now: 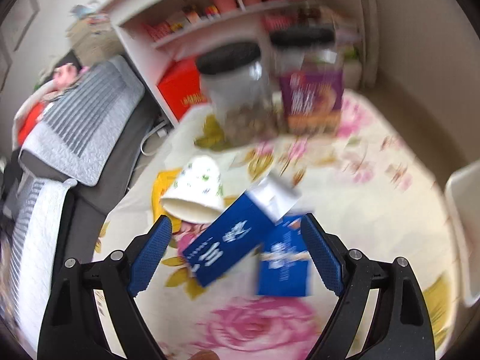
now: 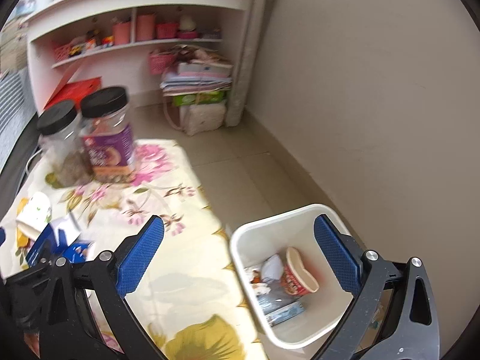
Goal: Collect trash
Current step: 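Move both tools back over the table toward the blue boxes, then grasp the blue box with the left gripper and lift it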
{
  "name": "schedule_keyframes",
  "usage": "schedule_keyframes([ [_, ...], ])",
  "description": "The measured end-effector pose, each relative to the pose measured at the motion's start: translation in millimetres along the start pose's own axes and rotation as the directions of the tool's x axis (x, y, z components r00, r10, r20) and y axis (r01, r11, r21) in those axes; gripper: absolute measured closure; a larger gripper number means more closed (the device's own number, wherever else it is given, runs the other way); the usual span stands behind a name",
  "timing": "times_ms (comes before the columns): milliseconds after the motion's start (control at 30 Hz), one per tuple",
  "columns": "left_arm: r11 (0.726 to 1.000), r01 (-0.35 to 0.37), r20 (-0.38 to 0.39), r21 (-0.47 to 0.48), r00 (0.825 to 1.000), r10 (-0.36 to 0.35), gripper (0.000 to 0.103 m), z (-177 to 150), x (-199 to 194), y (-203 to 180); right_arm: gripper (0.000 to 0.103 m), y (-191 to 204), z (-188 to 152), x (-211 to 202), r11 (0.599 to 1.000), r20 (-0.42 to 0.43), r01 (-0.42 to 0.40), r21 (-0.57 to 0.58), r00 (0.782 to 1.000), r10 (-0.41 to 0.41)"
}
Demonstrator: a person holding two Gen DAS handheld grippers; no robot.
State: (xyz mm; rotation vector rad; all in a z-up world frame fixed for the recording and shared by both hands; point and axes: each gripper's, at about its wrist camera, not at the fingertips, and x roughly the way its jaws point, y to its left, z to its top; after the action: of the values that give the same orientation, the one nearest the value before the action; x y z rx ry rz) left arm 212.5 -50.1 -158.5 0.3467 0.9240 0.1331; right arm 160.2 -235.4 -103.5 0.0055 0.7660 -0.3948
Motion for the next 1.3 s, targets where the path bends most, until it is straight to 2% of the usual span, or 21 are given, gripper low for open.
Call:
schedule_keyframes([
  [100,0.998,0.006,-0.062,0.059,0.998,-0.003,0.018,0,27,10,0.007,19,-3,4,0.999,-0.020,-0.023,-0.030,1.000,0.023],
  [267,0.984,0.093,-0.165,0.152,0.984,-0.067,0.018,4,63,15,0.007,44,-6,17,0.996,-0.081,-0.071,-0.054,0.995,0.067],
  [333,0.979,0.141,-0.209,0.150,0.972,-0.108,0.018,6,75,18,0.007,52,-9,21,0.994,-0.095,-0.076,-0.075,0.993,0.069],
  [367,0.976,0.175,-0.240,0.130,0.961,-0.140,0.018,7,83,22,0.007,55,-10,21,0.994,-0.099,-0.078,-0.082,0.993,0.070],
  [400,0.975,0.194,-0.255,0.113,0.954,-0.160,0.020,7,87,25,0.007,58,-11,22,0.993,-0.104,-0.081,-0.089,0.992,0.071],
  [433,0.973,0.214,-0.267,0.086,0.946,-0.184,0.035,7,92,31,0.007,61,-11,24,0.992,-0.109,-0.084,-0.094,0.991,0.074],
  [533,0.956,0.294,-0.278,-0.008,0.918,-0.285,0.054,4,91,47,0.007,69,-13,29,0.989,-0.134,-0.103,-0.102,0.987,0.089],
  [633,0.942,0.329,-0.270,-0.069,0.903,-0.336,0.062,-5,82,61,0.007,80,-19,36,0.984,-0.164,-0.126,-0.123,0.981,0.105],
  [700,0.934,0.340,-0.260,-0.107,0.897,-0.357,0.064,-10,76,70,0.007,87,-23,39,0.982,-0.172,-0.126,-0.139,0.980,0.102],
  [900,0.916,0.320,-0.201,-0.241,0.907,-0.370,0.064,-24,49,117,0.007,105,-32,39,0.972,-0.204,-0.187,-0.145,0.966,0.155],
  [1133,0.903,0.234,-0.071,-0.360,0.958,-0.276,0.064,-44,-24,166,0.007,146,-46,46,0.943,-0.299,-0.309,-0.125,0.918,0.261],
  [1300,0.896,0.175,0.004,-0.409,0.982,-0.189,0.064,-67,-65,184,0.007,175,-57,62,0.932,-0.355,-0.342,-0.122,0.892,0.281],
])
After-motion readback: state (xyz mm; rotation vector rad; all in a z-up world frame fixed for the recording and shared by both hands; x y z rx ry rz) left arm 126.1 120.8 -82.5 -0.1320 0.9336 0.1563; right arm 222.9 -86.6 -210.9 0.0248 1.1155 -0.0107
